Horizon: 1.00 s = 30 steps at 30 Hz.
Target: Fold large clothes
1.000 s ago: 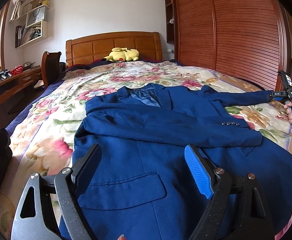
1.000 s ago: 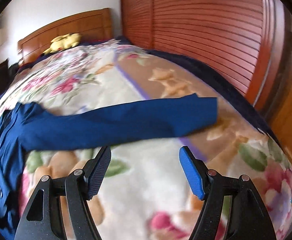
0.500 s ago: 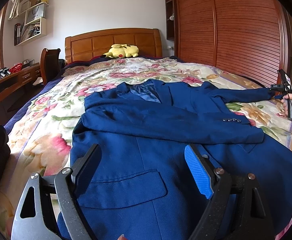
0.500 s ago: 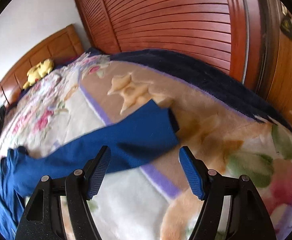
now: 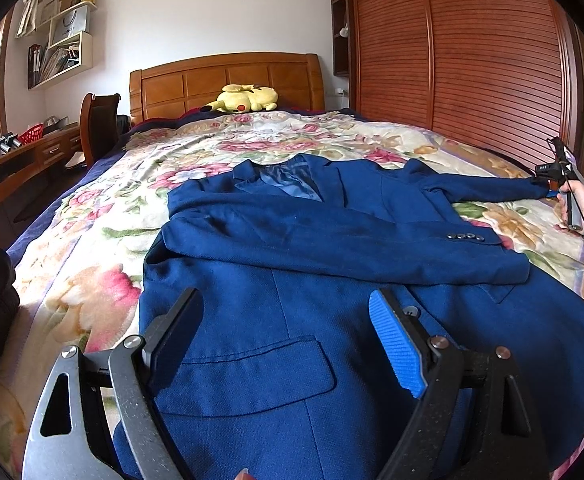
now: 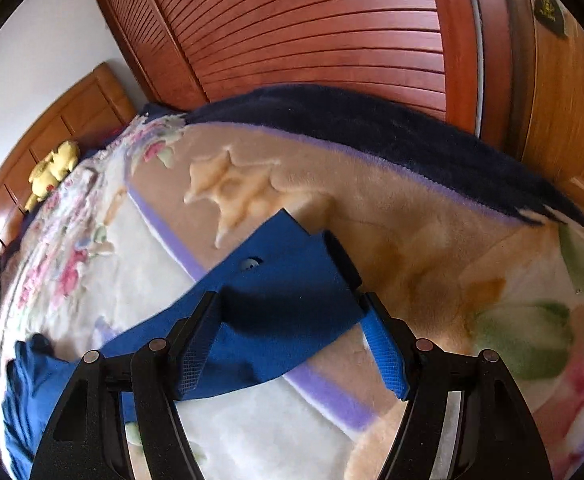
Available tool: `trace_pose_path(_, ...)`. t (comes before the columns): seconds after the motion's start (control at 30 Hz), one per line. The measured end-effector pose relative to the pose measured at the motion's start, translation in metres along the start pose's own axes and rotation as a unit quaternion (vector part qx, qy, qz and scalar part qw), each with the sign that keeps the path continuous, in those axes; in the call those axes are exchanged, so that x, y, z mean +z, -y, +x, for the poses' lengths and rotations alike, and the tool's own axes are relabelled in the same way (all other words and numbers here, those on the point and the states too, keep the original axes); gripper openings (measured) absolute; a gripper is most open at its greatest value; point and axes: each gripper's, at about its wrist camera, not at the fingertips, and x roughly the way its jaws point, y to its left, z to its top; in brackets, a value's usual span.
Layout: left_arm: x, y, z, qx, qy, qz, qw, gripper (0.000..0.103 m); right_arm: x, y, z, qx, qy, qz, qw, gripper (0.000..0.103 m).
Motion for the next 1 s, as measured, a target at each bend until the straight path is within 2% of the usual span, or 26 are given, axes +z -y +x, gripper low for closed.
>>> trace_pose_path(0.03,0.000,0.000,0.000,0.000,0.000,0.000,1.0000,0.085,-0.001,-0.002,0.000,-0.003,0.003,-0.009,1.000,0.050)
trace_pose_path(0.1,0.000,0.000,0.000,0.000,0.001,0.000,1.0000,0.085,-0.002,-0.005,-0.001,-0.006,0.004,-0.026,1.000,0.016)
trace_pose_path(0.13,0.000,0.000,0.000,0.000,0.001,0.000,1.0000,0.085,-0.002,-0.007,-0.003,-0.001,0.007,-0.035,0.999,0.010)
trace_pose_path(0.37,0.000,0.000,0.000,-0.001,0.002,0.000,1.0000,0.085,0.000,-0.046,-0.054,0.026,0.059,-0.115,0.991,0.007)
trace_pose_path(0.6,-0.001,0.001,-0.001,-0.004,0.000,-0.001,1.0000,0.085,-0.023,-0.118,-0.121,0.088,0.096,-0.205,0.970,0.007)
trace_pose_path(0.8,0.000,0.000,-0.002,-0.006,0.002,-0.004,1.0000,0.085,-0.066,-0.178,-0.159,0.156,0.094,-0.277,0.944,0.007)
trace_pose_path(1.0,0.001,-0.002,-0.010,-0.008,0.005,-0.001,0.9999,0.085,-0.123,-0.232,-0.188,0.239,0.074,-0.340,0.907,0.007)
